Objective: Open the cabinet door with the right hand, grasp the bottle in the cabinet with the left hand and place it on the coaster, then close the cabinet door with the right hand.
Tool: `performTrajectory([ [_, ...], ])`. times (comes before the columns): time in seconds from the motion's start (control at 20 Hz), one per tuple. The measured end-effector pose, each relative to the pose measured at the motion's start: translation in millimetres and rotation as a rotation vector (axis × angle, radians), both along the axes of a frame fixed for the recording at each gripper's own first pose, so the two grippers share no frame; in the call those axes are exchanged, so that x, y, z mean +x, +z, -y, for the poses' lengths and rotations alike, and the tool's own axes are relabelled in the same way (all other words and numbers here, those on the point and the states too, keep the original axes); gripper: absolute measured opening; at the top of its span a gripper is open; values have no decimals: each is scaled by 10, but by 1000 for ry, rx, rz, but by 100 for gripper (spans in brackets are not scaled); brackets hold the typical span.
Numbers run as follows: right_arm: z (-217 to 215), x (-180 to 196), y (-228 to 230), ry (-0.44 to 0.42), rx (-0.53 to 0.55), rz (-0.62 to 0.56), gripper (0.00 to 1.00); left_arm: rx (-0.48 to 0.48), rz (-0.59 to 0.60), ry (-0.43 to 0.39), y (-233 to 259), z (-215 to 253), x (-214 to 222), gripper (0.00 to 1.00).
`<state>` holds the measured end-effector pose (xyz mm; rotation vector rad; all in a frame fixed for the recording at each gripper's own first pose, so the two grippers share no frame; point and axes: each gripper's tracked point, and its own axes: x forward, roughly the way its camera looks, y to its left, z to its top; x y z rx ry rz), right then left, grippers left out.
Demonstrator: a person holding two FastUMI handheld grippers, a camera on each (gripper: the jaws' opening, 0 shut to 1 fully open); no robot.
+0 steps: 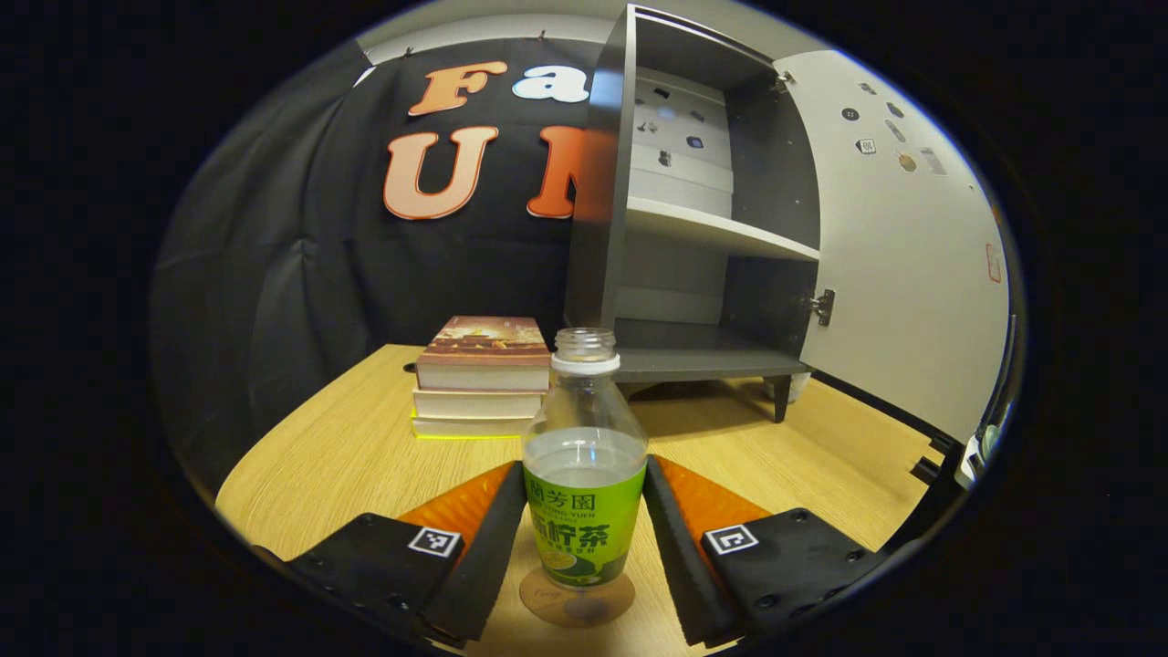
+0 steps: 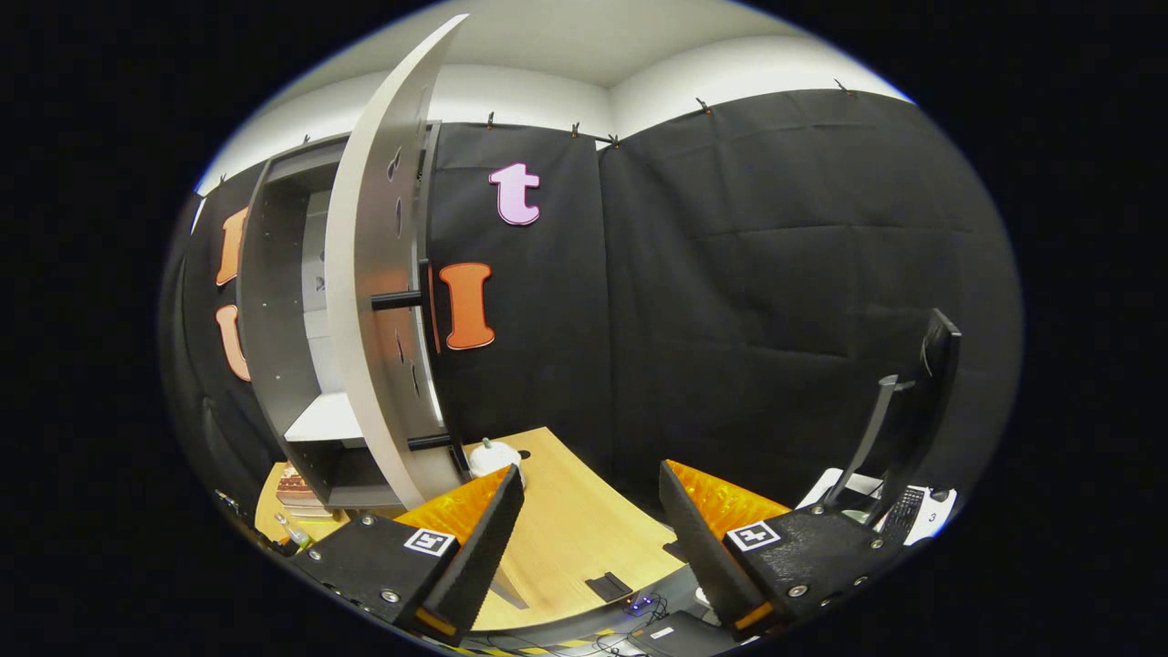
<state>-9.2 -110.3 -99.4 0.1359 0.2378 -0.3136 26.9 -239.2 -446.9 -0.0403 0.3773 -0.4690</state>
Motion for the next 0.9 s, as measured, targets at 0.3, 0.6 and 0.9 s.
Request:
performTrajectory([
  [0.3, -64, 17, -67, 18, 12, -6, 93, 45, 20, -22, 1, -9, -182, 82],
  [0.6, -89, 16, -96, 26, 33, -12, 93, 74, 11, -24, -22, -19, -210, 84],
  [0.9, -53, 5, -109, 19, 38, -11, 93, 99, 1, -35, -61, -39, -257, 84],
])
